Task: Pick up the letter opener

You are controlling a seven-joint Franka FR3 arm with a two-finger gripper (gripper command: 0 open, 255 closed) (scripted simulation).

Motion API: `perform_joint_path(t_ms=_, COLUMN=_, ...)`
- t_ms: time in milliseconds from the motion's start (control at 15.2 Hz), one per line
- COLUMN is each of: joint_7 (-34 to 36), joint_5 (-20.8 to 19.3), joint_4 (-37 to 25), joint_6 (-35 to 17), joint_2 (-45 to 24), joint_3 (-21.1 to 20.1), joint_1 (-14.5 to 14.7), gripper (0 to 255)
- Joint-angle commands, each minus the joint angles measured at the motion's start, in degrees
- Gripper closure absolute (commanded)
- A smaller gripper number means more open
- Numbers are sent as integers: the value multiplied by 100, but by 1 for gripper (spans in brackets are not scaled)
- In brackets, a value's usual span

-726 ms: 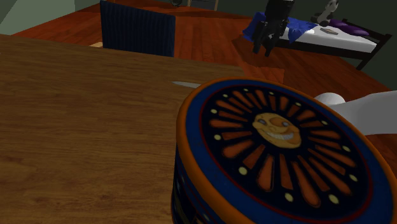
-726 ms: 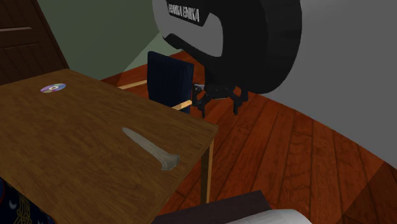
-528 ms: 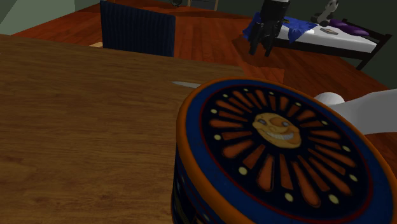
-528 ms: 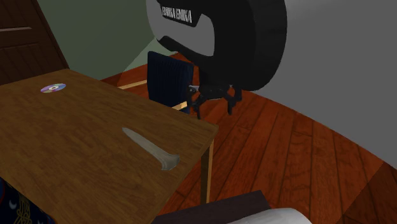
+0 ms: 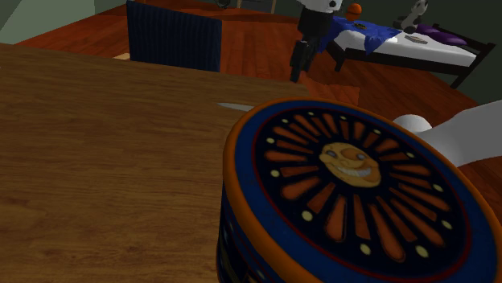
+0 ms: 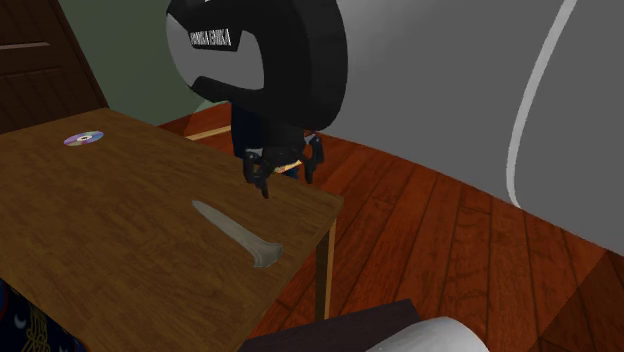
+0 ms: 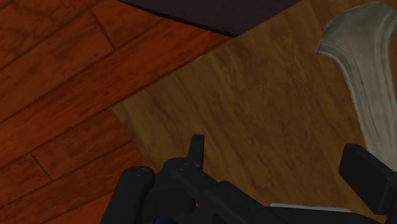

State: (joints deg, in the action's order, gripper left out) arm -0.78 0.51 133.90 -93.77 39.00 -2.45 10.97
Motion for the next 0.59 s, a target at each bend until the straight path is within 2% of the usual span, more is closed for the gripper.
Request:
perform_joint_path(t_ms=0, joint_7=-241, joint_5=121, joint_4=-26, joint_6=-181, joint_2=-193, joint_3=-93, joint_1=231, gripper=0)
perform_joint_path(t_ms=528, joint_7=-1165, joint_5=566, joint_4=-98, joint_6=-689, joint_2=-720, joint_3=-476, joint_1=1091, gripper=0)
